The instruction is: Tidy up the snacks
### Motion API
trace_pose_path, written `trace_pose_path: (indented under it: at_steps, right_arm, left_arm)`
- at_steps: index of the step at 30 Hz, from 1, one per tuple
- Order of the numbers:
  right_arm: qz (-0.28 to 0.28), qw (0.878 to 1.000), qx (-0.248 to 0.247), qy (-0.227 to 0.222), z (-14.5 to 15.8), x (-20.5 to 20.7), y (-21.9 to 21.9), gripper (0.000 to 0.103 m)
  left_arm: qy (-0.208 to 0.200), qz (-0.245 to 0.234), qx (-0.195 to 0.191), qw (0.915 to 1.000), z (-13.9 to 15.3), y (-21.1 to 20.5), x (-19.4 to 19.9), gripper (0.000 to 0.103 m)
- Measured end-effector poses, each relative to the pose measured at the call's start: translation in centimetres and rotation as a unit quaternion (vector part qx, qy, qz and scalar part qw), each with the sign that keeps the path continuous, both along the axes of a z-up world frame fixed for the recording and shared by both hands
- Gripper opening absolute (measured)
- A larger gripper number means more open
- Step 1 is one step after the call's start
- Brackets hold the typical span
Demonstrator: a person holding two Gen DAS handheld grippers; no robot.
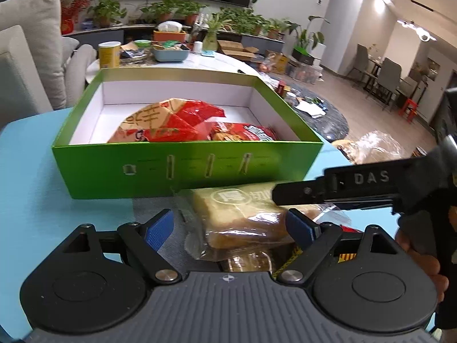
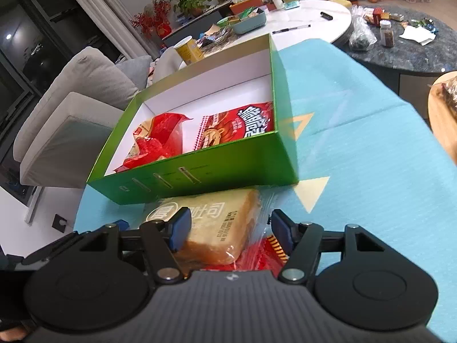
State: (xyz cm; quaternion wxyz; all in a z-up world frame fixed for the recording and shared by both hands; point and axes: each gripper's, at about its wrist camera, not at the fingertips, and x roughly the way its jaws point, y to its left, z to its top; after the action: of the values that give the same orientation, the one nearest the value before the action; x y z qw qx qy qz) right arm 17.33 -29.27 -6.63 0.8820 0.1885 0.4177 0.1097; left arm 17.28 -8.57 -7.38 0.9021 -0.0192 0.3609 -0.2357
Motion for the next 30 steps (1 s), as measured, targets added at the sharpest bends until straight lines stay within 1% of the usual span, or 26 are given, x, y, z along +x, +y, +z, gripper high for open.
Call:
trace_pose_path:
  at_steps: [6,9,12,21,23,25,30]
  right_arm:
    - [0.023,1.000,-0.001,0.007,0.2,0.3,1.7,0.062]
    - [0.040,0.999,-0.008,0.005,0.5,0.5,3.1,0.062]
    - [0.059,0.998,-0.010,0.008,0.6,0.7,4.6,0.062]
    - [0.119,0.993,-0.018,0.004,1.0,1.1,9.4,0.062]
    - [0.125,0.992,-0.018,0.008,0.9,1.2,9.9,0.061]
    - [0.124,0.992,-0.031,0.008,0.8,1.3,10.5,0.061]
    - [0.118,0.992,-0.045,0.021,0.5,1.5,11.1,0.062]
  left_arm:
    - [0.000,-0.009,-0.001,1.0000,0.1,0.7,-0.3,0.084]
    - [-0.003,-0.002,0.005,1.0000,0.2,1.8,-0.6,0.084]
    - [0.000,0.017,0.010,0.9998,0.1,3.5,-0.6,0.083]
    - [0.006,0.088,0.002,0.9961,-0.7,9.2,-1.0,0.083]
    - [0.007,0.097,-0.004,0.9952,-0.8,10.2,-1.1,0.083]
    - [0.009,0.105,-0.007,0.9944,-1.0,10.7,-1.3,0.083]
    - [0.015,0.102,-0.014,0.9946,-1.5,11.3,-1.2,0.084]
